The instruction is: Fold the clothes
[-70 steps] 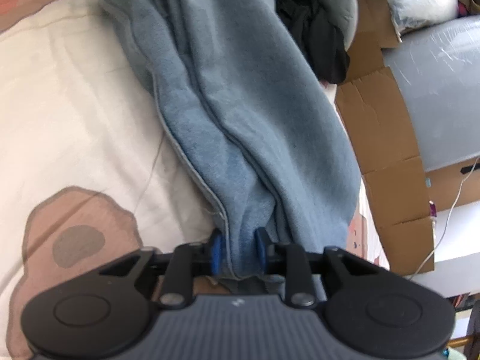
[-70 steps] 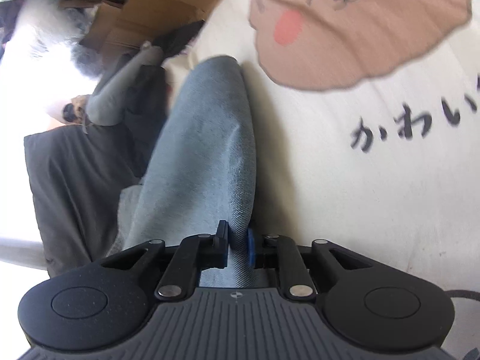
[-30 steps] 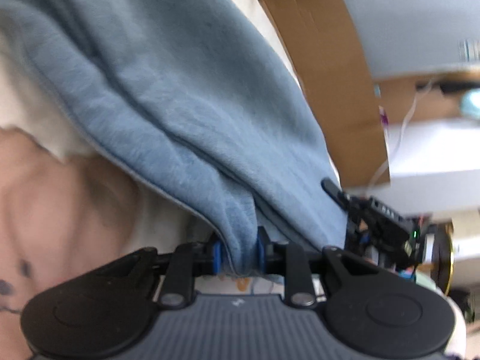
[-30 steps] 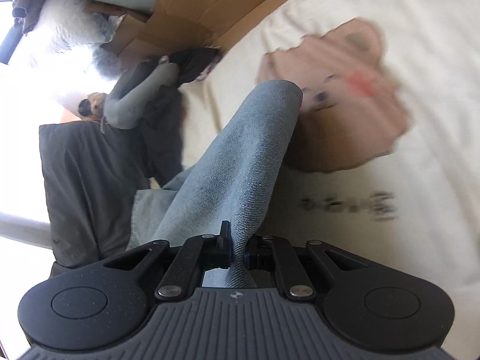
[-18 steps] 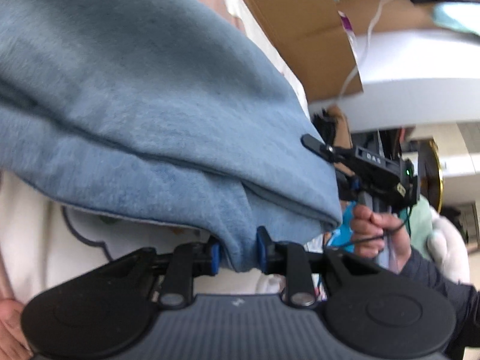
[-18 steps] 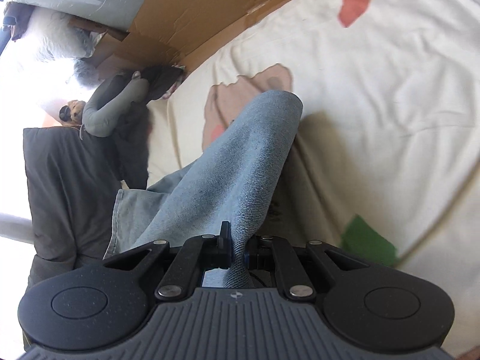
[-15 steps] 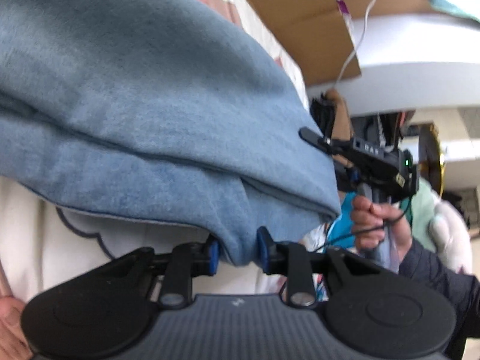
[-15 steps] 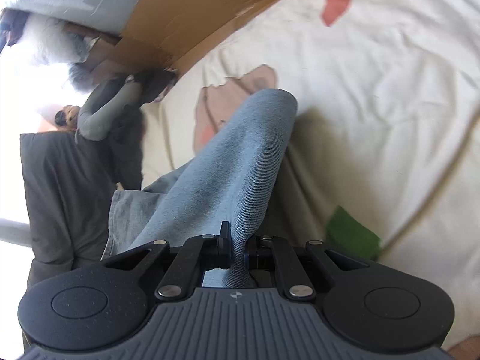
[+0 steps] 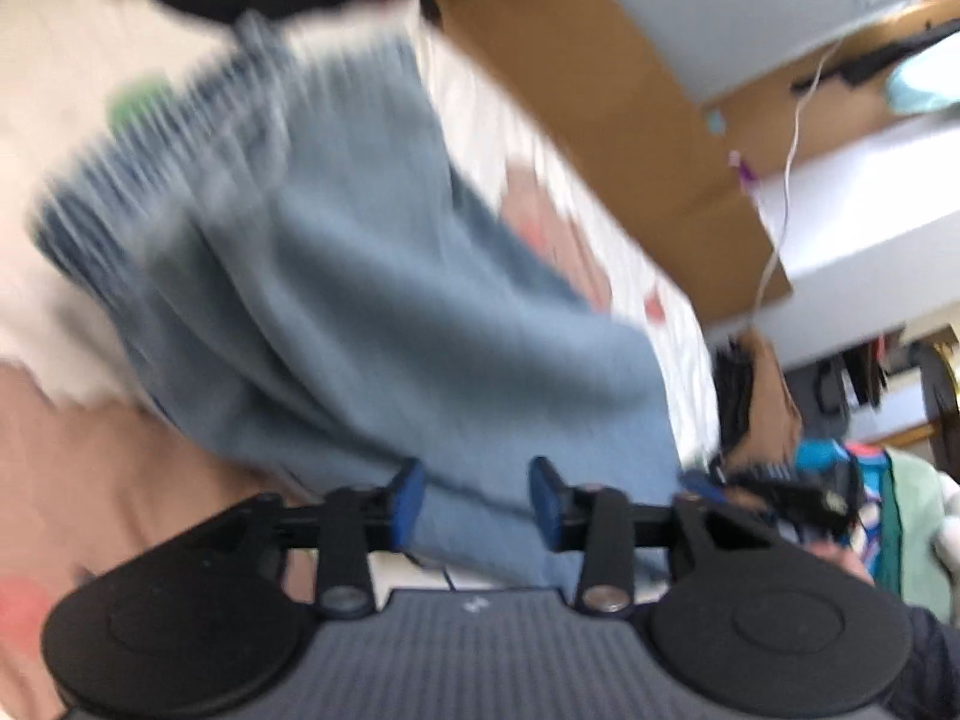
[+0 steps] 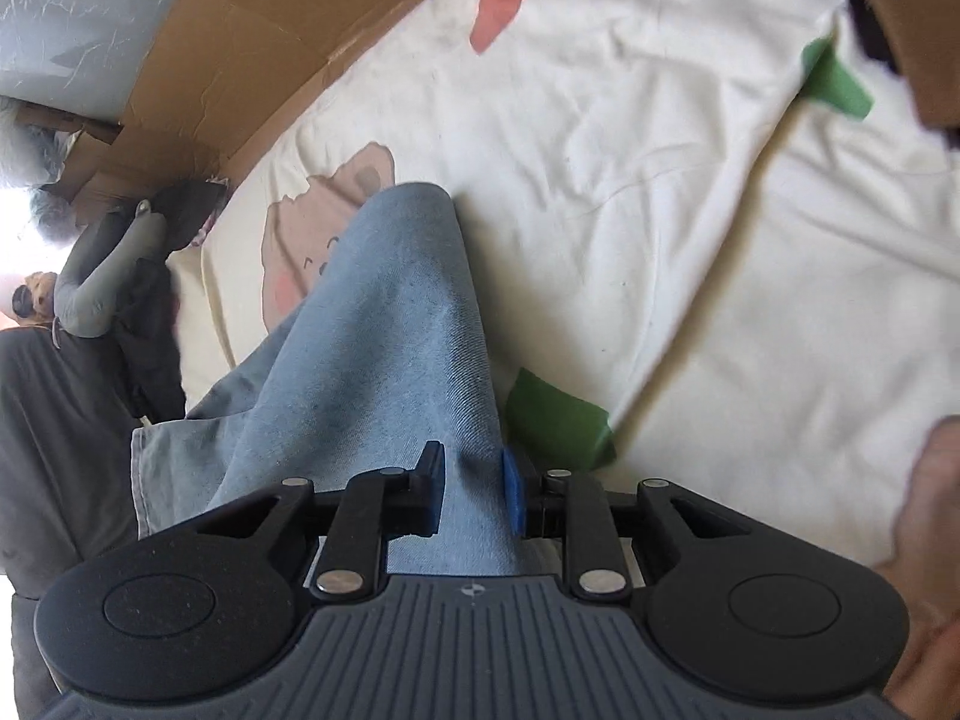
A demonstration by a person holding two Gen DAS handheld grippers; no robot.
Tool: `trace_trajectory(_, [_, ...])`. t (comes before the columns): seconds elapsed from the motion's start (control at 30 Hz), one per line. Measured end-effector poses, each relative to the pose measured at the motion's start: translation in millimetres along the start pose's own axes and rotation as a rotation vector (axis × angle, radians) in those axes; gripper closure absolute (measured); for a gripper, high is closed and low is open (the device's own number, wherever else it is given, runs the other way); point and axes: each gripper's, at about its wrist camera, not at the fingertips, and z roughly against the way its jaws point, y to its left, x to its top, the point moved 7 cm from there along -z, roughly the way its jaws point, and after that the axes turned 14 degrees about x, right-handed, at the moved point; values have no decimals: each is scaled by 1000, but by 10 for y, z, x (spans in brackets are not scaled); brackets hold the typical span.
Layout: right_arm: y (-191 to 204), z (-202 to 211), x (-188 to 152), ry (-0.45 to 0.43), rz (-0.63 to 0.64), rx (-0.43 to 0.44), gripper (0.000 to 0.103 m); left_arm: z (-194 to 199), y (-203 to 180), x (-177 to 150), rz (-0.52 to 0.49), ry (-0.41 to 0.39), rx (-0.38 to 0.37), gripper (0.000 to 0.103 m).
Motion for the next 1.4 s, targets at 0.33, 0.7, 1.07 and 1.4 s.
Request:
trace_trajectory(0.33, [917, -287, 76, 45, 187, 28, 81, 530, 436, 187, 70, -180, 133, 40])
trace_trajectory(0.7, [2126, -1101, 85, 168, 495, 87, 55, 456, 677, 310, 186, -251, 149, 34])
trace_trajectory(1.07, [2986, -2313, -229, 341, 888, 126, 55, 440, 870, 420, 287, -307, 159, 34])
trace_trajectory(1.4, [3320, -2989, -412, 559, 1122, 134, 55, 471, 782, 385, 291, -307, 125, 33])
